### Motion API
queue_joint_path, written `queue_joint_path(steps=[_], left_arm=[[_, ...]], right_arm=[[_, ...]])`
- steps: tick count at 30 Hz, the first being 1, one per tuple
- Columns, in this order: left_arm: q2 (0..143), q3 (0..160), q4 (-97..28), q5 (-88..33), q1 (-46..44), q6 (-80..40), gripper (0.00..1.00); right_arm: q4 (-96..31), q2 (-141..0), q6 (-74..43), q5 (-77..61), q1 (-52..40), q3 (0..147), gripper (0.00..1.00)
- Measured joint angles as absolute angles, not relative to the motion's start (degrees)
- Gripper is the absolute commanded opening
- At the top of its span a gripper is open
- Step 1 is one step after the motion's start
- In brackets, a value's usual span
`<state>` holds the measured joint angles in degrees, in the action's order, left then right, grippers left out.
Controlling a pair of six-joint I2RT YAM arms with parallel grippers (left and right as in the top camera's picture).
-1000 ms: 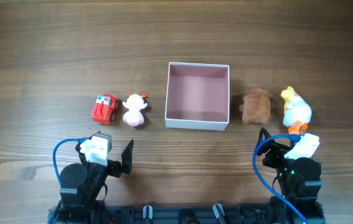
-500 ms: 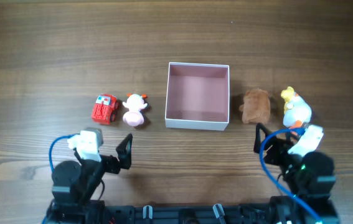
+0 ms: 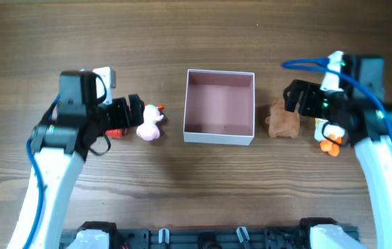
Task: Pack container
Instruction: 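Reach the right gripper down and grasp the brown plush hamster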
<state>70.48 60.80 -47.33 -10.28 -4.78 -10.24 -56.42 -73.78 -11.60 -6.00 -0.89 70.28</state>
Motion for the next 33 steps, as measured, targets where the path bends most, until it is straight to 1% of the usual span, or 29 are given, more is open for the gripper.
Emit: queue_joint_path(steps=[4,8,11,13,14,15,17,18,19,20,21,23,25,26,30,33], left_arm=[[77.4,61.4,-47.5,-9.4,-4.8,-10.2,1.0],[79.5,61.4,-48.1,-7.9,-4.8,-10.2,1.0],[79.6,61.4,-50.0,-7.5,-4.8,-10.2,1.0],[79.6,61.4,-50.3,-7.3,-4.8,-10.2,1.0],[79.6,61.4,-50.3,-7.3,-4.8,-10.3,1.0],[79.6,61.4,-50.4,-7.3,-4.8,-10.3,1.0],[79.6,61.4,-50.4,-7.3,-4.8,-10.3,1.0],[79.6,61.4,-50.4,-7.3,-4.8,-10.2,1.0],[79.6,61.4,-50.4,-7.3,-4.8,-10.2,1.0],[79.6,61.4,-50.4,-7.3,-4.8,-10.2,1.0],[79.6,61.4,-50.4,-7.3,-4.8,-10.2,1.0],[79.6,61.4,-50.4,-7.3,-4.8,-10.2,1.0],[79.6,61.4,-50.4,-7.3,-4.8,-10.2,1.0],[79.6,61.4,-50.4,-7.3,-4.8,-10.3,1.0],[79.6,61.4,-50.4,-7.3,-4.8,-10.2,1.0],[79.6,61.4,-50.4,-7.3,-4.8,-10.2,1.0]], right_arm=[[-57.4,-84.2,-10.5,-6.0,-0.9,70.4,0.99],[-56.6,-93.2,-10.6,-6.0,-0.9,70.4,0.99],[-55.9,-98.5,-10.9,-6.0,-0.9,70.4,0.94],[-55.1,-102.1,-11.3,-6.0,-0.9,70.4,0.87],[-55.0,-103.2,-11.3,-6.0,-0.9,70.4,0.8],[-54.7,-104.2,-11.6,-6.0,-0.9,70.4,0.7],[-54.1,-105.8,-11.9,-5.9,-0.9,70.4,0.43],[-53.7,-106.1,-12.1,-6.0,-0.9,70.4,0.34],[-53.3,-106.1,-12.1,-5.9,-0.9,70.4,0.21],[-53.2,-106.1,-12.5,-5.5,-1.0,70.4,0.14],[-53.1,-106.1,-12.4,-5.1,-1.0,70.4,0.11],[-53.1,-106.1,-13.2,-4.0,-1.0,70.4,0.09],[-54.4,-104.6,-13.2,-2.2,-1.1,70.4,0.04],[-54.9,-103.5,-13.2,-1.8,-1.1,70.4,0.04],[-56.8,-90.9,-14.6,-2.1,-2.8,71.0,0.04],[-53.8,-77.4,-17.4,-7.0,-7.1,73.8,0.04]])
